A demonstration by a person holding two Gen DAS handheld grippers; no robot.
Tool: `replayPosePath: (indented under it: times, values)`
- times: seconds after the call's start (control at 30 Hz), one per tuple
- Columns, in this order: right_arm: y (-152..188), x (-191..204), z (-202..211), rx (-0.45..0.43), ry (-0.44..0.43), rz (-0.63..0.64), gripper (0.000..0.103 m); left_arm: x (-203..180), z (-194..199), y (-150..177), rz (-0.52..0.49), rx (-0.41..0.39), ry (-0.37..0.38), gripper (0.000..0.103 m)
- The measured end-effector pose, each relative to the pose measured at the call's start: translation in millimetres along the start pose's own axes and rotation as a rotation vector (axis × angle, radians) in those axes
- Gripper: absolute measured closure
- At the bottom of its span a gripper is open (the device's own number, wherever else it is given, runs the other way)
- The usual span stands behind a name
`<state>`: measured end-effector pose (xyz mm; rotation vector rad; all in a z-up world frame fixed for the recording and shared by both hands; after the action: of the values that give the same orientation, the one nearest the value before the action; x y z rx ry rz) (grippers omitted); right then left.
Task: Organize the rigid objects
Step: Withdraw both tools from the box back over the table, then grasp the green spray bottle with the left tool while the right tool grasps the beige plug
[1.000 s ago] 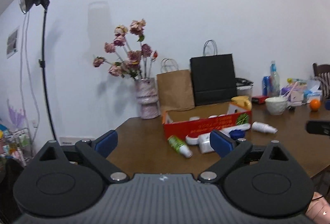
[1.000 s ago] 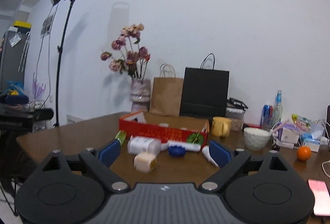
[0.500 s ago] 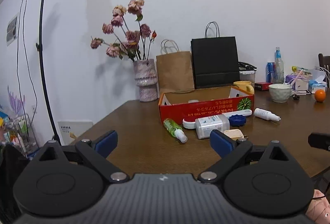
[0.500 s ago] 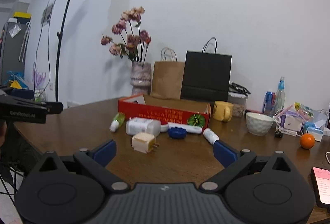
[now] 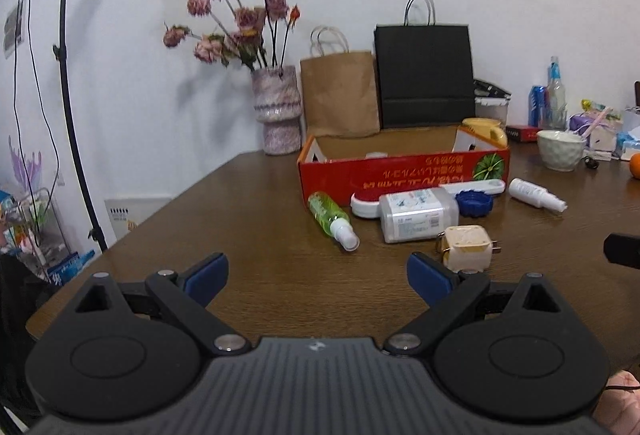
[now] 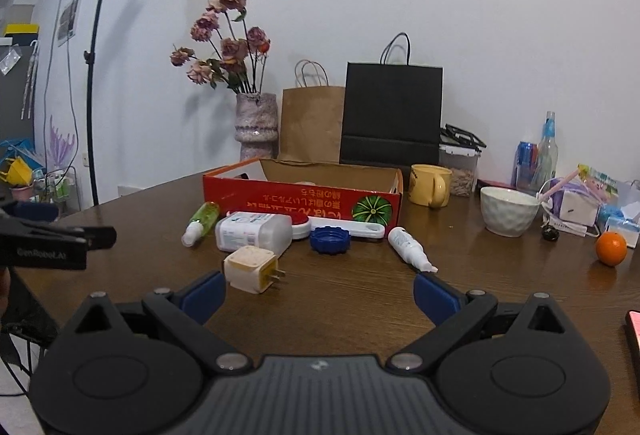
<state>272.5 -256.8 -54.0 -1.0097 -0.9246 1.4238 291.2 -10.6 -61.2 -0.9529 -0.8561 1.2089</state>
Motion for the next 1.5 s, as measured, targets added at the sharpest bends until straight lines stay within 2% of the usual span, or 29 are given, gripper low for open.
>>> replayPosePath:
  times: [0.13,0.27,0.47,0.53,0.57,0.77,0.83,0.9,0.97,1.1,1.13,1.17,1.2,1.23,1.37,1.5]
  values:
    - [-5,5,-21,0.028,-0.022,-0.017,0.004,7,-22,3,0.031,0.054,0.010,0.005]
    - [-9,19,-46,0.066,-0.049,-0.023,0.007,13,-40,2,0.045,0.067,0.018,0.009]
    - [-13,58,-83,0.112,-0.116,0.003,0.008,29,-76,-8,0.058,0.082,0.023,0.016]
    - [-10,72,-96,0.140,-0.126,0.021,0.012,35,-92,-12,0.072,0.094,0.026,0.019]
    - [-9,77,-102,0.154,-0.130,0.030,0.015,38,-101,-14,0.084,0.103,0.036,0.020]
    - [1,97,-134,0.219,-0.100,0.101,0.019,42,-153,-26,0.170,0.167,0.151,0.024]
    - [1,97,-142,0.233,-0.089,0.114,0.024,43,-170,-30,0.177,0.179,0.177,0.028]
    - [3,96,-146,0.248,-0.100,0.113,0.035,47,-186,-30,0.202,0.204,0.168,0.039]
    - [3,94,-150,0.261,-0.110,0.101,0.042,51,-197,-27,0.243,0.233,0.192,0.044]
    - [5,87,-160,0.278,-0.089,0.088,0.046,57,-215,-20,0.268,0.269,0.177,0.047]
    - [5,85,-161,0.283,-0.092,0.080,0.046,56,-217,-21,0.256,0.262,0.170,0.047]
    - [5,84,-162,0.284,-0.094,0.075,0.047,55,-218,-22,0.241,0.262,0.164,0.052]
    - [5,84,-162,0.284,-0.093,0.076,0.047,54,-219,-22,0.234,0.258,0.170,0.064]
    - [6,83,-161,0.283,-0.091,0.080,0.047,53,-220,-22,0.231,0.258,0.169,0.069]
    - [7,79,-156,0.281,-0.078,0.091,0.047,50,-212,-20,0.222,0.254,0.149,0.071]
    - [8,70,-143,0.266,-0.052,0.065,0.047,43,-184,-21,0.206,0.218,0.145,0.072]
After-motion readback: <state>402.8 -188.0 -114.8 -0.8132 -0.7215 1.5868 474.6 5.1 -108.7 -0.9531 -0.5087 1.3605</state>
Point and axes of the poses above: each gripper's, at about its wrist camera, not at the fingertips, and z roughly against the way its jaws point, x to its left, y to its underside, the point moved 10 cm from there along -z, roughly the way its jaws point, and after that the axes turned 12 degrees about y, right-handed, at the moved point
